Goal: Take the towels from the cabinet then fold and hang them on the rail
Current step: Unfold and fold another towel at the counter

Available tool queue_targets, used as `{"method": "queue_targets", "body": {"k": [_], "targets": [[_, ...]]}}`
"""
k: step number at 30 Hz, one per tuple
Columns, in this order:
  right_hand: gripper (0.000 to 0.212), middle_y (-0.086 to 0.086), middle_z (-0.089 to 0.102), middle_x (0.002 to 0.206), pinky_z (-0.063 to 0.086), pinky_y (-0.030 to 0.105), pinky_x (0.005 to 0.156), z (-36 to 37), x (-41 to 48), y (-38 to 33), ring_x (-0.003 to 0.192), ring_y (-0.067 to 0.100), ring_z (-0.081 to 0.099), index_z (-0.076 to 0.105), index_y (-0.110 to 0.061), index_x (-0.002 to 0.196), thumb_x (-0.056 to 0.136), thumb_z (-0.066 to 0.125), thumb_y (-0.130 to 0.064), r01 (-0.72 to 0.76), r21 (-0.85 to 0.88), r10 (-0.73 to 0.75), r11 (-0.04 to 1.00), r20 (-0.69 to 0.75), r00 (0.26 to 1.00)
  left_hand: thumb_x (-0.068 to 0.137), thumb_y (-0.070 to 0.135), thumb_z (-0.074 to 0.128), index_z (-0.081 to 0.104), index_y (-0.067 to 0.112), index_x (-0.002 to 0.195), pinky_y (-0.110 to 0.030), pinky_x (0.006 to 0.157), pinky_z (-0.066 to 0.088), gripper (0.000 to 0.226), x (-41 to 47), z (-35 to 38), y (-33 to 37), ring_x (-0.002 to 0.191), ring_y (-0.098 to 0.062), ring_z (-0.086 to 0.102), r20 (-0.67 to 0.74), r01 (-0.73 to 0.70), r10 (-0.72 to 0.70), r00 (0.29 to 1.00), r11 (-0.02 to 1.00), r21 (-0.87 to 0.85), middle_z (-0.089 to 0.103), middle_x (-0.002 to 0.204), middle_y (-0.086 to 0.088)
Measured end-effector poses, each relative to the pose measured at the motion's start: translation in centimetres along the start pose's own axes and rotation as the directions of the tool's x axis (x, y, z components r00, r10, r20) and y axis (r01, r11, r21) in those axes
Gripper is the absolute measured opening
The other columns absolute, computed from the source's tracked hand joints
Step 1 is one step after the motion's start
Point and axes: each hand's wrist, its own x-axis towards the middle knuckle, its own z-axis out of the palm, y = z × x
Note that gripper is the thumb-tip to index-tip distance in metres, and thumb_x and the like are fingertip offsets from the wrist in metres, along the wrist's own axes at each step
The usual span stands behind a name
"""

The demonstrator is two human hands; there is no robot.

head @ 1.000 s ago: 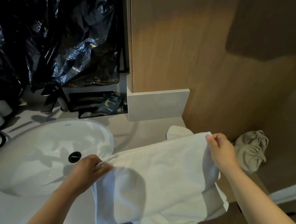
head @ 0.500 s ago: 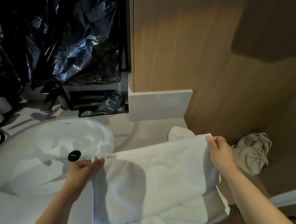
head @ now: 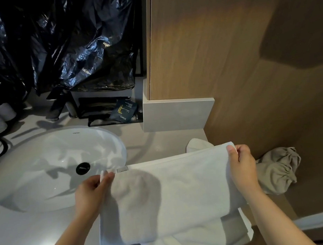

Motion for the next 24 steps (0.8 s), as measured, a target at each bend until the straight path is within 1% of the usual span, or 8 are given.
{"method": "queue_targets", "body": {"k": [4,9,12,15,17,19,21,24], "targets": [[0.025,-0.002,0.059,0.074,0.039,0.027,0.054,-1.6,-0.8,-0.9,0.068,0.012,0.056,0.051,-0.015,0.091,0.101,0.046,-0.038,0.032,-0.091,-0.038,0.995,-0.059,0.998,0.085,0.051,0.065,0.047,0.001,0.057,-0.03,0.051,0.026,0.06,0.2,-1.3,0.1,0.042,-0.011,0.035,-0.076,-0.09,0.091,0.993,0.996,0.02,0.037,0.044,0.002],[0.027,-0.003,0.058,0.067,0.034,0.029,0.052,-1.7,-0.4,0.0,0.063,0.016,0.055,0.054,-0.014,0.085,0.099,0.051,-0.037,-0.007,-0.167,0.006,0.986,-0.006,1.0,0.083,0.049,0.069,0.061,0.007,0.064,-0.03,0.052,0.034,0.046,0.5,-1.3,-0.7,0.049,-0.018,0.051,-0.025,-0.112,0.117,0.993,0.985,0.134,0.052,0.048,-0.005],[0.024,0.003,0.061,0.078,0.036,0.032,0.067,0.5,0.3,1.2,0.081,0.029,0.059,0.057,-0.007,0.096,0.099,0.053,-0.03,-0.087,-0.127,0.104,0.988,0.129,0.986,0.088,0.034,0.067,0.057,0.012,0.085,-0.034,0.058,0.04,0.024,0.6,0.8,-0.7,0.067,-0.031,0.06,0.049,-0.119,0.109,0.993,0.938,0.325,0.062,0.07,-0.008],[0.023,0.007,0.066,0.095,0.041,0.034,0.076,1.6,0.6,2.6,0.094,0.029,0.06,0.06,-0.007,0.109,0.099,0.054,-0.027,-0.119,-0.126,0.142,0.985,0.192,0.971,0.089,0.02,0.062,0.048,0.008,0.114,-0.038,0.068,0.043,0.031,0.8,1.9,-0.9,0.085,-0.042,0.063,0.097,-0.091,0.055,0.994,0.906,0.413,0.064,0.097,-0.022],[0.024,0.008,0.068,0.099,0.046,0.038,0.082,1.5,0.6,3.1,0.095,0.028,0.061,0.061,-0.009,0.111,0.098,0.056,-0.028,-0.128,-0.096,0.145,0.987,0.199,0.969,0.086,0.016,0.066,0.047,0.006,0.127,-0.043,0.076,0.045,0.046,0.8,1.9,-0.7,0.097,-0.045,0.059,0.128,-0.161,0.112,0.985,0.86,0.485,0.058,0.115,-0.025],[0.024,0.011,0.068,0.093,0.046,0.038,0.081,1.1,0.2,3.3,0.093,0.03,0.062,0.062,-0.01,0.107,0.096,0.058,-0.03,-0.16,-0.052,0.167,0.986,0.215,0.962,0.084,0.015,0.071,0.053,0.001,0.128,-0.047,0.087,0.045,0.05,0.6,2.1,0.3,0.106,-0.046,0.055,0.157,-0.278,0.23,0.961,0.8,0.532,0.056,0.123,-0.025],[0.025,0.017,0.066,0.089,0.042,0.035,0.074,0.4,-0.5,3.7,0.089,0.031,0.062,0.062,-0.01,0.102,0.095,0.059,-0.033,-0.225,-0.013,0.221,0.974,0.244,0.944,0.084,0.014,0.072,0.061,-0.002,0.12,-0.046,0.091,0.044,0.041,0.2,2.6,2.0,0.106,-0.045,0.057,0.216,-0.391,0.326,0.92,0.793,0.468,0.061,0.117,-0.024],[0.026,0.006,0.066,0.097,0.04,0.032,0.074,-0.8,-2.2,4.7,0.083,0.01,0.058,0.059,-0.018,0.104,0.095,0.057,-0.042,-0.353,-0.029,0.344,0.935,0.316,0.884,0.088,0.021,0.069,0.064,0.005,0.118,-0.032,0.094,0.041,0.034,-1.0,4.8,5.3,0.109,-0.031,0.059,0.351,-0.543,0.432,0.83,0.771,0.333,0.065,0.117,-0.012]]}}
